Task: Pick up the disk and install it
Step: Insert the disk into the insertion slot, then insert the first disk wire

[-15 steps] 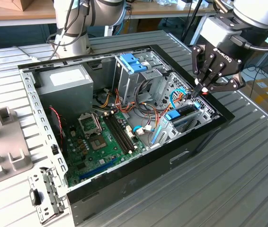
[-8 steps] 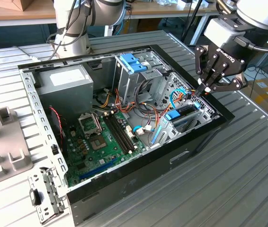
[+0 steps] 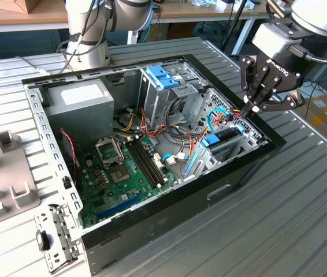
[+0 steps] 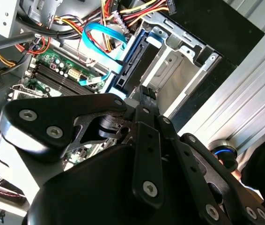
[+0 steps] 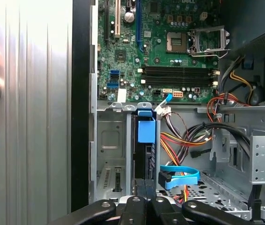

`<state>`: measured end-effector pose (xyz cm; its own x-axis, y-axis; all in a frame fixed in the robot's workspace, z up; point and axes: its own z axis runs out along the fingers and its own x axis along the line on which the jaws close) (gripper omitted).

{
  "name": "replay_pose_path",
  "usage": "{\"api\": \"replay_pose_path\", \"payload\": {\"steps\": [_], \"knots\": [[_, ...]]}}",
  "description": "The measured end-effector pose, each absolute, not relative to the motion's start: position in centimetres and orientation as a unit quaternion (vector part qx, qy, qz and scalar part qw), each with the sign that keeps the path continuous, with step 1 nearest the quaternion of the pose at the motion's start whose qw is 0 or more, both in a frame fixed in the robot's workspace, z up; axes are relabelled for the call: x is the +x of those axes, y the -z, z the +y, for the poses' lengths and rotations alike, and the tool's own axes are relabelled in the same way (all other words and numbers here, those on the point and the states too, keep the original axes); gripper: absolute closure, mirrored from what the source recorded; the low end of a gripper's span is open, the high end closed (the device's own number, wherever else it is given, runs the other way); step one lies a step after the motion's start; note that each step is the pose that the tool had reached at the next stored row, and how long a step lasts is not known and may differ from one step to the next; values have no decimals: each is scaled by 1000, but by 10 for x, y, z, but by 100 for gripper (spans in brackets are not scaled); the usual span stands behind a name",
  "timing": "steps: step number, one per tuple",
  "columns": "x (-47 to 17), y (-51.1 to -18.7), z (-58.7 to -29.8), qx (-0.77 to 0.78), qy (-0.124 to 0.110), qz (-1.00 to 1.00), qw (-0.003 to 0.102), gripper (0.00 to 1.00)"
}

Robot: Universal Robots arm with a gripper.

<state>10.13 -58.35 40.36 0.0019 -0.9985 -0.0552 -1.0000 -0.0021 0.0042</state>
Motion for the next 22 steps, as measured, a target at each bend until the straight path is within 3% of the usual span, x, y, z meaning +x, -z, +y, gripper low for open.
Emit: {"api": "replay_pose_path", "payload": {"steps": [22], "knots": [[108,-402,-584,-708,-21,706,18,89]]}}
